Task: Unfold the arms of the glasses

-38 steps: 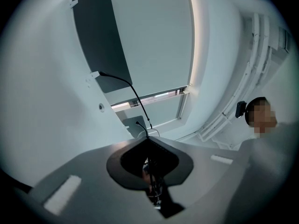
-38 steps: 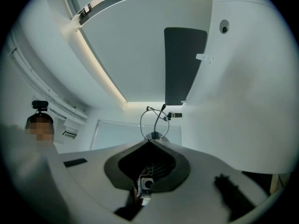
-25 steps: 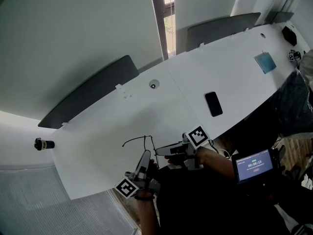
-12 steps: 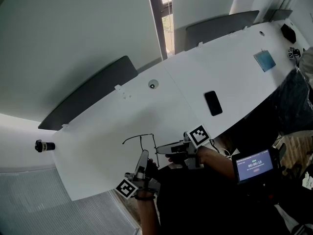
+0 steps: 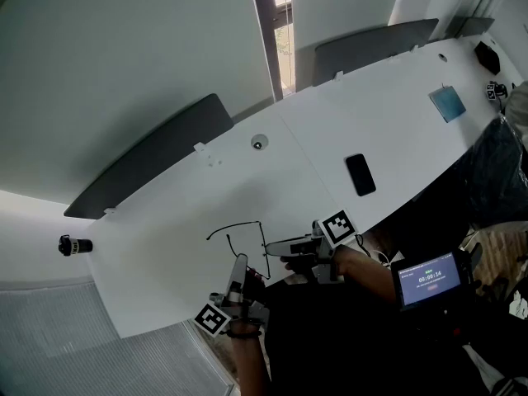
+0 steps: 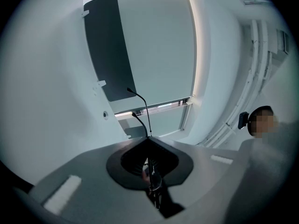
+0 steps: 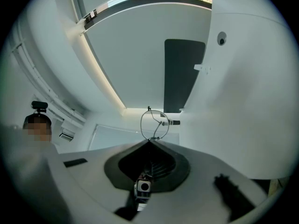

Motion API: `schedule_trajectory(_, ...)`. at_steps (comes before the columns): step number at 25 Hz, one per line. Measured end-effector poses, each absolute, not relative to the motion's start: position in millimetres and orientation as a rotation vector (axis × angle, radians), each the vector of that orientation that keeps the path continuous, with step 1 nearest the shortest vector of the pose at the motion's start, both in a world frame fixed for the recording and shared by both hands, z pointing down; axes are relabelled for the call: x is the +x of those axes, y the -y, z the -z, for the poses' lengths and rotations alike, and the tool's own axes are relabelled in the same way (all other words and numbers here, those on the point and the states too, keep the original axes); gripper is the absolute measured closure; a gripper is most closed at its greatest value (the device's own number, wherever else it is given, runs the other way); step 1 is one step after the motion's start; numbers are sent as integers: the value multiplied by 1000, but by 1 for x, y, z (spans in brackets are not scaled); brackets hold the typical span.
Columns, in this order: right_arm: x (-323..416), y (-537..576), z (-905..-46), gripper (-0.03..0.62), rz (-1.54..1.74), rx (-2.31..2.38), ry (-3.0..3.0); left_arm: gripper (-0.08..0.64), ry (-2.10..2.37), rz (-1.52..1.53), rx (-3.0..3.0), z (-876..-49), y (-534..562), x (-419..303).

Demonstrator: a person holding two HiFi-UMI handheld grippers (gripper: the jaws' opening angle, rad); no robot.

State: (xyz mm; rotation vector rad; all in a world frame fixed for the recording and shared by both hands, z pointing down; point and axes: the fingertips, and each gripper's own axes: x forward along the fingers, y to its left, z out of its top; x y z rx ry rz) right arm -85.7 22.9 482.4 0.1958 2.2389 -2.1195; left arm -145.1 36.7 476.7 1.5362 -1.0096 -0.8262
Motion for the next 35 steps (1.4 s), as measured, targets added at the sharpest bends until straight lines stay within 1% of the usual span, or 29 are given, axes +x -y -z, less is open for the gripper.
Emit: schedule_trajectory(35,-78,-13,-486,582,2090,116,-2262,543,1006,835,1523,-481,-41,-150)
